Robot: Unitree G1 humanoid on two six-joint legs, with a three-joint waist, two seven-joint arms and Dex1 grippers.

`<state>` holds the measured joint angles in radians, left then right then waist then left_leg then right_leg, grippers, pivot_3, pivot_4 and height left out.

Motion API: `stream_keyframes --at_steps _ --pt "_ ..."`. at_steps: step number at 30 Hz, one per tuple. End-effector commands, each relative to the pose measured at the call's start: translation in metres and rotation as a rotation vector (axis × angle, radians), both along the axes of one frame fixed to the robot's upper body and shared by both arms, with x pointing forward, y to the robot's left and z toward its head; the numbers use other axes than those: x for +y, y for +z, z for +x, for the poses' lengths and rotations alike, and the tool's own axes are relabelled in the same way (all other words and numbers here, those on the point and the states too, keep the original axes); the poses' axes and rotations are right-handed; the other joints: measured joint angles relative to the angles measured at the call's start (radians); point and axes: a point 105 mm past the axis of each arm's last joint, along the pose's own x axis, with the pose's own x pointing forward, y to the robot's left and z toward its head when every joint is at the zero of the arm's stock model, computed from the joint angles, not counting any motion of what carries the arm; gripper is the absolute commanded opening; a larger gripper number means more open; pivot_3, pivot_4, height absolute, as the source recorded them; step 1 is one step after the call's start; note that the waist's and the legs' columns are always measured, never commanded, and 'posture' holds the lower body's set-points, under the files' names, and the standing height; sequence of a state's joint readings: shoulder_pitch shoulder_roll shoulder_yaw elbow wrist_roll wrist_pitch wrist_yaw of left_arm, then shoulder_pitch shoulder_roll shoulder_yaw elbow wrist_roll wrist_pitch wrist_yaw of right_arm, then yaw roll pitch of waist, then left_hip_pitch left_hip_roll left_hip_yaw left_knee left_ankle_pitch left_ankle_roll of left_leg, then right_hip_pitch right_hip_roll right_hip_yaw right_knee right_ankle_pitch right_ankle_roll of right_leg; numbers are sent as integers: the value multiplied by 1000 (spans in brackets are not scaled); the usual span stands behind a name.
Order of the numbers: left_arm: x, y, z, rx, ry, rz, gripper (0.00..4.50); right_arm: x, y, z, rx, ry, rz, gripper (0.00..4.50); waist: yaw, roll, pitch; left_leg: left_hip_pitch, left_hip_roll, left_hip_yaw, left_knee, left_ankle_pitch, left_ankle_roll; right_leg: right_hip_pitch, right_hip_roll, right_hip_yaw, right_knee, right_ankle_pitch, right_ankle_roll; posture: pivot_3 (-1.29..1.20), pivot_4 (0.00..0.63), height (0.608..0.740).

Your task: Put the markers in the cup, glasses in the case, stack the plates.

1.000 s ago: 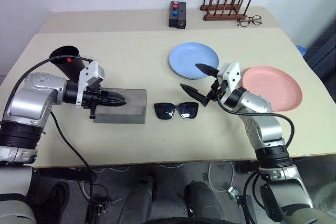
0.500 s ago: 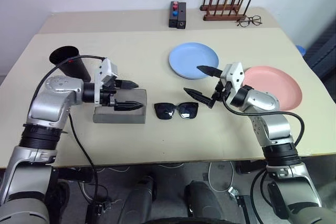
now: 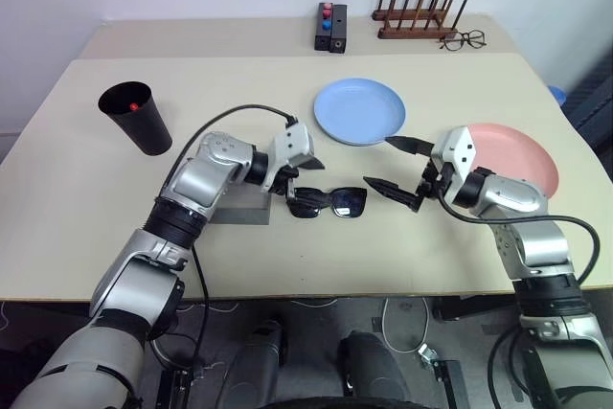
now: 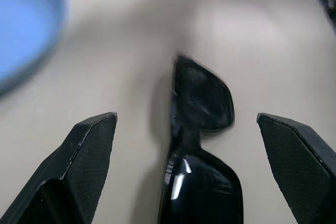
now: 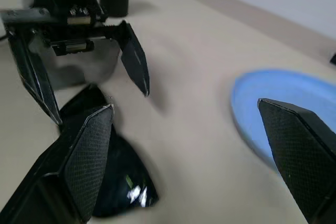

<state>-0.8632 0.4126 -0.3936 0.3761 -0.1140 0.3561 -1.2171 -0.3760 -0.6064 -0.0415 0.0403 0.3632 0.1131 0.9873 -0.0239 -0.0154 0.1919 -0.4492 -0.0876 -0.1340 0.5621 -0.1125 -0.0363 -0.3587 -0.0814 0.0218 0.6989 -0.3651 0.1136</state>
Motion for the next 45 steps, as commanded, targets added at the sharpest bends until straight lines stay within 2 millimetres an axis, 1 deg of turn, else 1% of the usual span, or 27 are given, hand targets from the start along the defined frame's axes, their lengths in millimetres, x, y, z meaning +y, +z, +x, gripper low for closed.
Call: stream_keyframes --at_steps 1,5,7,10,15,16,18,19,22,25,26,33,37,41,45 --pt "-8 5 4 -46 -18 26 4420 -12 13 -14 -54 17 -47 4500 3 0 0 0 0 0 0 0 0 0 0 0 0 0 0 0 150 737" --pt "-16 1 6 -53 -30 48 4420 -26 6 -26 -11 13 -102 4500 9 0 0 -1 0 0 1 0 0 1 -1 -1 0 0 0 0 150 737" --pt "-19 0 7 -54 -33 52 4420 -29 5 -29 -4 8 -114 4500 9 -1 0 0 0 0 1 0 0 1 -1 -1 -1 0 0 0 150 737" --pt "-24 -2 7 -56 -46 56 4420 -35 -2 -36 18 12 -169 4500 8 -1 0 0 0 0 1 0 0 1 -1 -1 -1 0 0 0 150 737" --pt "-28 -8 11 -85 -36 90 4420 -38 -2 -36 16 -17 -170 4500 5 -1 0 0 0 0 1 0 0 1 -1 -1 -1 0 0 0 150 737" --pt "-27 -10 10 -81 -44 103 4199 -38 -2 -36 14 -19 -167 4500 6 -1 0 0 0 0 1 0 0 1 -1 -1 -1 0 0 0 150 737" --pt "-26 -11 9 -72 -58 115 3611 -37 -1 -34 9 -26 -164 4500 7 -1 0 -1 0 0 1 0 0 1 -1 -1 -1 0 0 0 150 737" --pt "-25 -11 8 -70 -62 116 3201 -37 -1 -33 7 -28 -161 4500 7 -1 0 -1 0 0 1 0 0 1 -1 -1 -1 0 0 0 150 737" --pt "-23 -11 8 -65 -66 120 1607 -35 -1 -30 2 -33 -157 4500 8 -1 0 -1 0 -1 1 0 0 1 -1 -1 -1 0 0 0 150 737" --pt "-22 -11 7 -55 -73 123 351 -34 -2 -28 -2 -35 -156 4500 11 -1 0 0 0 -1 2 0 0 3 -1 -2 -2 0 0 0 150 737" --pt "-22 -11 6 -49 -78 124 33 -33 -1 -27 -5 -36 -157 4500 12 -1 0 0 0 -1 2 0 0 3 -1 -3 -2 0 0 0 150 737" --pt "-22 5 5 -20 -76 83 33 -28 -3 -23 -10 -30 -149 4500 9 -1 0 1 0 -2 3 0 0 4 -1 -3 -2 0 0 0 150 737" --pt "-20 15 3 38 -67 46 33 -28 -3 -20 -23 -37 -151 4500 5 -1 0 1 0 -2 2 0 0 4 0 -3 -2 0 0 0 150 737" --pt "-17 33 0 110 -63 -24 33 -27 -3 -18 -27 -39 -151 4500 5 -1 0 0 0 -2 2 0 0 3 0 -3 -2 0 0 0 150 737" --pt "-6 53 0 115 -66 -47 33 -24 -2 -17 -29 -36 -141 4500 5 -1 0 0 0 -2 2 0 0 3 0 -3 -2 0 0 0 150 737"
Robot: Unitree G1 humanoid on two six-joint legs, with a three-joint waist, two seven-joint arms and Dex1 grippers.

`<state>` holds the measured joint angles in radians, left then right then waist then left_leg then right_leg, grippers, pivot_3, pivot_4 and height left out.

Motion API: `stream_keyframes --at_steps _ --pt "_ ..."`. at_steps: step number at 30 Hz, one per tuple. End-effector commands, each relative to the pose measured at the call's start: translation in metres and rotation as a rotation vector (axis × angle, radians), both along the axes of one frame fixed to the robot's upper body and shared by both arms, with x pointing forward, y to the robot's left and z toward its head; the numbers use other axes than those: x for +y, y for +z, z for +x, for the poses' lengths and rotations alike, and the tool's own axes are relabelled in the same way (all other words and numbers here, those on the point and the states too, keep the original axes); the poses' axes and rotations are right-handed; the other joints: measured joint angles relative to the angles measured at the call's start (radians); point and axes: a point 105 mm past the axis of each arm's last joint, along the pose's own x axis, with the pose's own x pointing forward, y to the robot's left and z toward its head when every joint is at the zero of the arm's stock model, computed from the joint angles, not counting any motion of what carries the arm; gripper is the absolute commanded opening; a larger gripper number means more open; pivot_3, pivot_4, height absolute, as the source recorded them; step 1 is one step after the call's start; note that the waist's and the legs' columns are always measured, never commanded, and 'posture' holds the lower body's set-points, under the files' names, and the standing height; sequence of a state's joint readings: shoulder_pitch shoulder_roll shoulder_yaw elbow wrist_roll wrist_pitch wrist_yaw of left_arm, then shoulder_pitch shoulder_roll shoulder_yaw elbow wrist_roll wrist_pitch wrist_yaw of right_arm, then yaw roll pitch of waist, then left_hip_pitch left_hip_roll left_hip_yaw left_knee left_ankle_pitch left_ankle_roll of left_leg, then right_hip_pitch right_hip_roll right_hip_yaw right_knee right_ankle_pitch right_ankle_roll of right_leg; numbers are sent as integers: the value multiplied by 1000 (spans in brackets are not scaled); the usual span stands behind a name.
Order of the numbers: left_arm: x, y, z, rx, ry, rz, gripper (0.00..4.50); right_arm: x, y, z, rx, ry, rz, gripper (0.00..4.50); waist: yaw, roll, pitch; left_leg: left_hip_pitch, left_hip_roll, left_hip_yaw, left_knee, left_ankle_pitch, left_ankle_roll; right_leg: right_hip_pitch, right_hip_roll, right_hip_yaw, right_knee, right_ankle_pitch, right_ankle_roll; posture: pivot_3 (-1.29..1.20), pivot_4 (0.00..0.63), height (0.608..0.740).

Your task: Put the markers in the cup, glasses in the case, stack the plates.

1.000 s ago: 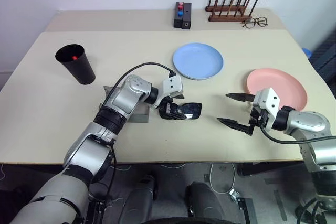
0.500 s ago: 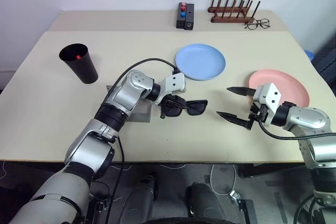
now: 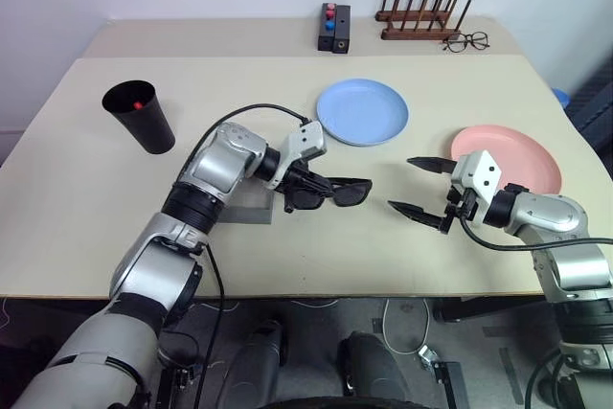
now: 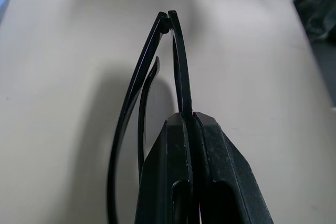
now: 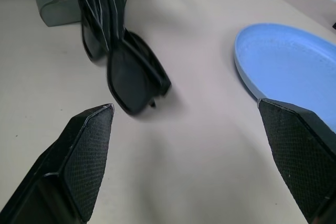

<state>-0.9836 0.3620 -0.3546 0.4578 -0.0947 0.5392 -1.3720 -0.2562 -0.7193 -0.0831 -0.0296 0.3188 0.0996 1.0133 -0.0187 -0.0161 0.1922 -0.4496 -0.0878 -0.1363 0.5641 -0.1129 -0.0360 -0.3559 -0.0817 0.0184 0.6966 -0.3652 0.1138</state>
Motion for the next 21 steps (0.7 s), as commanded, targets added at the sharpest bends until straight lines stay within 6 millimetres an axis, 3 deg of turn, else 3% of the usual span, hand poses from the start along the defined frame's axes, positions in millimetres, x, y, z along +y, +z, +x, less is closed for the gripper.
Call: stream_keyframes --at_steps 1,9,13,18,21 --pt "6 38 1 -65 -22 -54 33 4 10 2 -47 12 17 4500 0 0 0 0 0 0 0 0 0 0 0 0 0 0 0 0 150 737" --pt "33 73 3 -54 6 -92 33 7 10 4 -49 15 22 4500 -1 0 0 0 0 0 0 0 0 0 0 0 0 0 0 0 150 737" --pt "71 79 -15 28 -29 -71 33 7 10 4 -50 18 19 4500 -14 0 0 0 0 0 -2 0 0 -1 0 1 0 0 0 0 150 737" --pt "122 71 -13 -42 47 59 33 9 8 4 -47 22 16 4500 -23 0 0 0 0 0 -3 0 0 -1 0 1 0 0 0 0 150 737" --pt "141 70 -18 -1 87 80 33 11 8 4 -45 33 18 4500 -23 0 0 1 0 0 -3 0 0 -1 0 1 0 0 0 0 150 737"
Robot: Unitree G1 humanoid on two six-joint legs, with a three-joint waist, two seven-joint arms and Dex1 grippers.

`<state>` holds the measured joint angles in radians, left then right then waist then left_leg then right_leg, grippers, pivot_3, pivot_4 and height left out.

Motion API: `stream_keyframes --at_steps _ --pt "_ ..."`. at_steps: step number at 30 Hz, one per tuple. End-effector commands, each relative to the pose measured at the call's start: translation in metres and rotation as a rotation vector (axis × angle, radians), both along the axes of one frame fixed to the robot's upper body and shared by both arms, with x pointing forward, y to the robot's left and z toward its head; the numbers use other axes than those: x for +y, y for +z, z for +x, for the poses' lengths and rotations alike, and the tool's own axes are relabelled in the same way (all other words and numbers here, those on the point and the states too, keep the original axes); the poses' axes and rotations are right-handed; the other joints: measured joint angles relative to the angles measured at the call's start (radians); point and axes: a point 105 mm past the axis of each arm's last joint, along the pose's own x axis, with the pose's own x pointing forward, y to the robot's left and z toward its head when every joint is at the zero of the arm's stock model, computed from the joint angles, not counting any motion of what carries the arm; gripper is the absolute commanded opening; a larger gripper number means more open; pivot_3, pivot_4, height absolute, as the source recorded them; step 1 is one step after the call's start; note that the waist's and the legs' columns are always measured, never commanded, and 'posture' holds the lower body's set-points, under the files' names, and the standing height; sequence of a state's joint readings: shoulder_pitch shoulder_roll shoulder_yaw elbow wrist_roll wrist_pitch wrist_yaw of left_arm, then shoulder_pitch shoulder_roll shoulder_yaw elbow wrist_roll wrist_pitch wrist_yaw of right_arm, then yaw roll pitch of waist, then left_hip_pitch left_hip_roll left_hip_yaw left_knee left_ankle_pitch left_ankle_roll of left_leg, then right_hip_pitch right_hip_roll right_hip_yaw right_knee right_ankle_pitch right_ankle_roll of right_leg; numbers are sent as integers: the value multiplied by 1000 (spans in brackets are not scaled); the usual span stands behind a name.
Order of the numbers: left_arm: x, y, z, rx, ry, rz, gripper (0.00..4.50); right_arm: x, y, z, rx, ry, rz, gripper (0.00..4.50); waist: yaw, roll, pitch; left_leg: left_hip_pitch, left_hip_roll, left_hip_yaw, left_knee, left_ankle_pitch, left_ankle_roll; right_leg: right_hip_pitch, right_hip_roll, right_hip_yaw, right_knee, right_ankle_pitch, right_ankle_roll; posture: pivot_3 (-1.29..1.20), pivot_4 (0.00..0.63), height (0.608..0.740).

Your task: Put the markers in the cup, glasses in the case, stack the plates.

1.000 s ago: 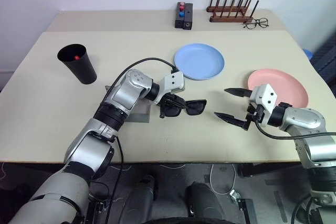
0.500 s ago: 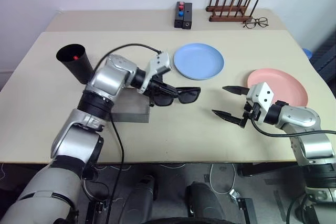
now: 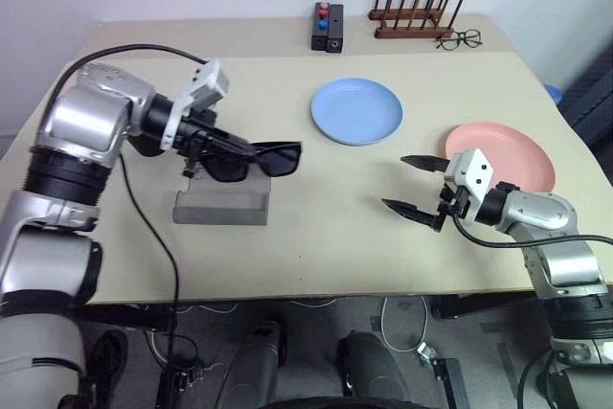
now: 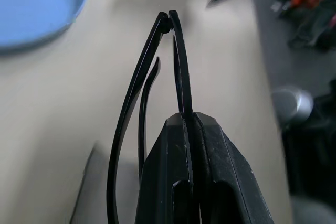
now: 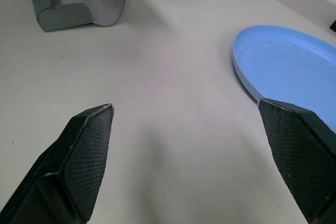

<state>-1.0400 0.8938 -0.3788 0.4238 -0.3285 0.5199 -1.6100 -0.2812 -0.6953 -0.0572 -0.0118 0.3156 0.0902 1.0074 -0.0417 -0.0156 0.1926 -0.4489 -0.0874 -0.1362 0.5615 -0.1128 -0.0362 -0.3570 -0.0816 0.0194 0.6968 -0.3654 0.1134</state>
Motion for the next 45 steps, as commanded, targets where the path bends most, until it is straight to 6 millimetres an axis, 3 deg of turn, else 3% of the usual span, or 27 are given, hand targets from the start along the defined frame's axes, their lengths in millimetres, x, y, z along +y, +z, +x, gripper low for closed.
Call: stream_keyframes --at_steps 1,13,19,28,36,44,45 --pt "14 5 -7 22 7 -15 33 3 9 0 -42 19 1 4500 0 0 0 0 0 0 0 0 0 0 0 0 0 0 0 0 150 737" --pt "55 -36 -6 -28 12 17 33 8 13 -3 -34 53 18 4500 1 0 0 -1 0 0 0 0 0 -1 0 1 0 0 0 0 150 737" --pt "43 -44 4 -66 -23 -57 33 7 13 -2 -31 53 14 4500 6 0 0 -1 0 0 0 0 0 -1 -1 1 0 0 0 0 150 737" --pt "39 -42 0 -3 -10 -149 33 6 11 -3 -28 46 6 4500 -4 0 0 -2 0 0 0 0 0 -2 0 1 1 0 0 0 150 737" --pt "48 -67 -9 37 -34 -52 33 6 11 -4 -29 43 6 4500 -2 0 0 -1 0 0 0 0 0 -2 0 1 1 0 0 0 150 737" --pt "44 -73 -12 118 -29 -50 33 6 9 -6 -23 38 5 4500 -2 0 0 -2 0 0 0 0 0 -2 0 1 1 0 0 0 150 737" --pt "43 -73 -12 123 -29 -56 327 6 9 -5 -24 37 5 4500 -2 0 0 -2 0 0 0 0 0 -2 0 1 1 0 0 0 150 737"
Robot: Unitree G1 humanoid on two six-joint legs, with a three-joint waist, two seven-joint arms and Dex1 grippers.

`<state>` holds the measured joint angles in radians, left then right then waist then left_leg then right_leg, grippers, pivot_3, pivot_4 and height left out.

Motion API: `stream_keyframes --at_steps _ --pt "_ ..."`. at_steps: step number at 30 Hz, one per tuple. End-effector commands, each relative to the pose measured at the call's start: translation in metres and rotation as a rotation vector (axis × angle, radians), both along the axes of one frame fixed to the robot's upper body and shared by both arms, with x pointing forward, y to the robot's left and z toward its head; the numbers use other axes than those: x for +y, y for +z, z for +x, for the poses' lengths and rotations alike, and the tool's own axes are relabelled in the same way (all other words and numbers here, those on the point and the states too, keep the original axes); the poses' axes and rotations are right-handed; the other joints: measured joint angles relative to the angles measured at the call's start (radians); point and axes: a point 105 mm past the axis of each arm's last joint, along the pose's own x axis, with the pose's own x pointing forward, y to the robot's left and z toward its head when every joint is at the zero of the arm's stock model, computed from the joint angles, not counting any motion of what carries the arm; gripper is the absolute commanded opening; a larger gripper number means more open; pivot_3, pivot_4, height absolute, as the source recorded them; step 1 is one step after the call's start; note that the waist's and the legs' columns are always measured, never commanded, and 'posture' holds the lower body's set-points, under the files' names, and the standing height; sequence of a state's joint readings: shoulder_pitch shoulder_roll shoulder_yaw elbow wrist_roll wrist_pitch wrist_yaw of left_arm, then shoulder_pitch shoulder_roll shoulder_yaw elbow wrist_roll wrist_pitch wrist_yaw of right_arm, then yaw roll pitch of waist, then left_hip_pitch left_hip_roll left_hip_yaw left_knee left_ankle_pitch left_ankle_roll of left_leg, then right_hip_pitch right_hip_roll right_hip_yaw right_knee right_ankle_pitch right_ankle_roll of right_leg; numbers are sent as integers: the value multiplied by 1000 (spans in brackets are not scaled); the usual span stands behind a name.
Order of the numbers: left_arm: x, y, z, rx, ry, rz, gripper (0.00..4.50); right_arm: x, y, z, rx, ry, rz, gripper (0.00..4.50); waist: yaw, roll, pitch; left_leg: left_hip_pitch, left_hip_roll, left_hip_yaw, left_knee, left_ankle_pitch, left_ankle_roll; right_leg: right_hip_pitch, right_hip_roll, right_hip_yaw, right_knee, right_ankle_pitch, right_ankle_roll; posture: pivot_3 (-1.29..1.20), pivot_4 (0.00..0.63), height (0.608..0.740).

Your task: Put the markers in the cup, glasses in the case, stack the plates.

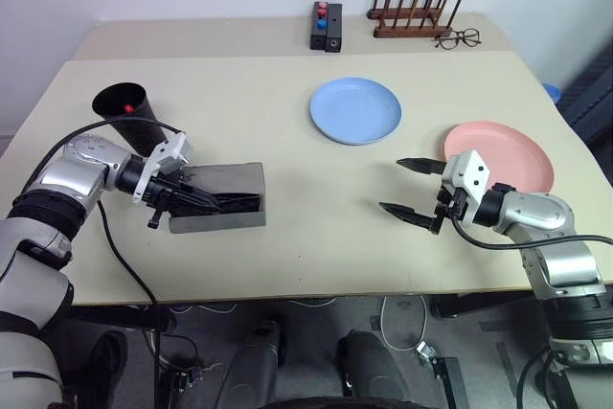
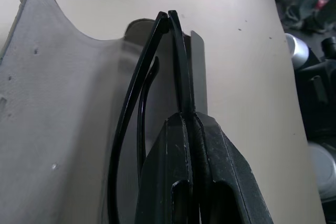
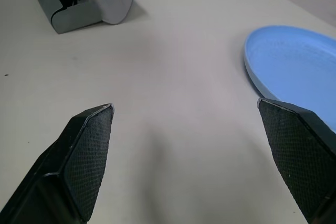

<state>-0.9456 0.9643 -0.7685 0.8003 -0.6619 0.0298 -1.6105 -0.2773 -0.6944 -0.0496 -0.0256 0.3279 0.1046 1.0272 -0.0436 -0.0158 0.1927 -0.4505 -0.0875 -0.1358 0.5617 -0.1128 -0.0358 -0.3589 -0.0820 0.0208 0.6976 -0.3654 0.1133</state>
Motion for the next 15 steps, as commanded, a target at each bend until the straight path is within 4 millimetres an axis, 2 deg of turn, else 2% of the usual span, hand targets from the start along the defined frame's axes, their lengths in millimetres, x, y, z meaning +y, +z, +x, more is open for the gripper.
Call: stream_keyframes --at_steps 1,2,9,15 --pt "-1 10 1 9 6 -20 661 2 11 -2 -43 6 1 4500 0 0 0 0 0 0 0 0 0 0 0 0 0 0 0 0 150 737" --pt "-2 10 1 3 1 -18 915 1 11 -1 -44 5 1 4500 0 0 0 0 0 0 0 0 0 0 0 0 0 0 0 0 150 737" --pt "1 8 0 24 13 -13 4414 1 11 0 -47 1 -1 4500 -1 0 0 0 0 0 0 0 0 0 0 0 0 0 0 0 150 737" --pt "-2 16 1 -38 -22 -20 4468 3 10 2 -49 4 1 4500 0 0 0 0 0 0 0 0 0 0 0 0 0 0 0 0 150 737"
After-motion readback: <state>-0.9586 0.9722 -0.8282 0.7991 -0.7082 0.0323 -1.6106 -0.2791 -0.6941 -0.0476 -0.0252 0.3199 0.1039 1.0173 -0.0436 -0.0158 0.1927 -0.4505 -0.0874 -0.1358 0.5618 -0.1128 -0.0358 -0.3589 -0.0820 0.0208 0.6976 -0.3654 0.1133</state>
